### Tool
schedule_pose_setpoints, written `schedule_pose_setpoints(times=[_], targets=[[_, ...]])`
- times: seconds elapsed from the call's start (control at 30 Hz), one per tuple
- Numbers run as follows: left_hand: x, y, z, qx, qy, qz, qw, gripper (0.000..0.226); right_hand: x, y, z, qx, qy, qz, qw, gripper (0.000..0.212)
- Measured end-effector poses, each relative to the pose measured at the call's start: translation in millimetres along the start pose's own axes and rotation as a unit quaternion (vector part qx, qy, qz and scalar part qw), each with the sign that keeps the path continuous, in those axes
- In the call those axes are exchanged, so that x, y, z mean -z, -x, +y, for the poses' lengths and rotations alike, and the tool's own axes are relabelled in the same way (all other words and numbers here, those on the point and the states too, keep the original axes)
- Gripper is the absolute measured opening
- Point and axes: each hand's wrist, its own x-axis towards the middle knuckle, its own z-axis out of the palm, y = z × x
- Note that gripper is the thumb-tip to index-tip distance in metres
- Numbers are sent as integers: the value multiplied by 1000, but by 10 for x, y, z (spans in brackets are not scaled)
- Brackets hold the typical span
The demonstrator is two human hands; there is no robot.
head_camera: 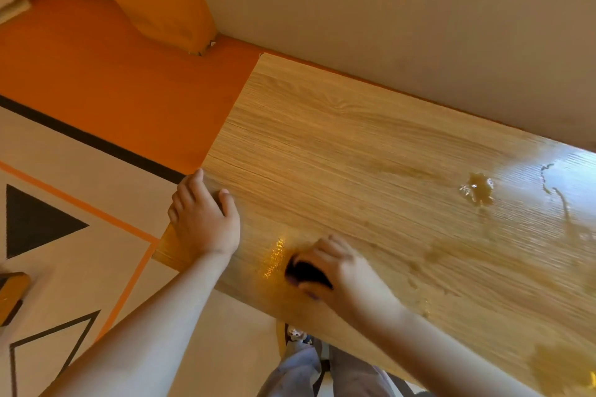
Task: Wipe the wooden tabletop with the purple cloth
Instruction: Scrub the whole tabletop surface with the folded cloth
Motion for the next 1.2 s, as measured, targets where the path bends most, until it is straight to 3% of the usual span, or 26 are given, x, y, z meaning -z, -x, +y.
schedule_pose_setpoints(times=[0.17, 0.37, 0.57, 0.83, 0.93, 1.1, 1.2], targets=[[-6, -6, 3, 2, -2, -3, 1000, 50, -3, 114, 9, 5, 1, -16, 1000, 31], [-33, -8, -33, -7, -4, -1, 1000, 51, 649, -434, 495, -123, 33, 145, 981, 28], [-27, -1, -48, -7, -4, -1, 1000, 50, 619, -564, 554, -197, -1, 214, 957, 28], [2, 15, -29, 1, -8, -6, 1000, 50, -282, 215, -293, -122, -28, 110, 986, 31], [4, 19, -25, 2, -10, -7, 1000, 50, -494, 489, -421, -99, -38, 110, 988, 27], [0, 15, -31, 0, -10, -9, 1000, 51, -281, 711, -225, -169, -28, 157, 973, 27], [-2, 7, -39, 0, -11, -9, 1000, 52, -63, 975, -33, -257, -28, 229, 938, 25]])
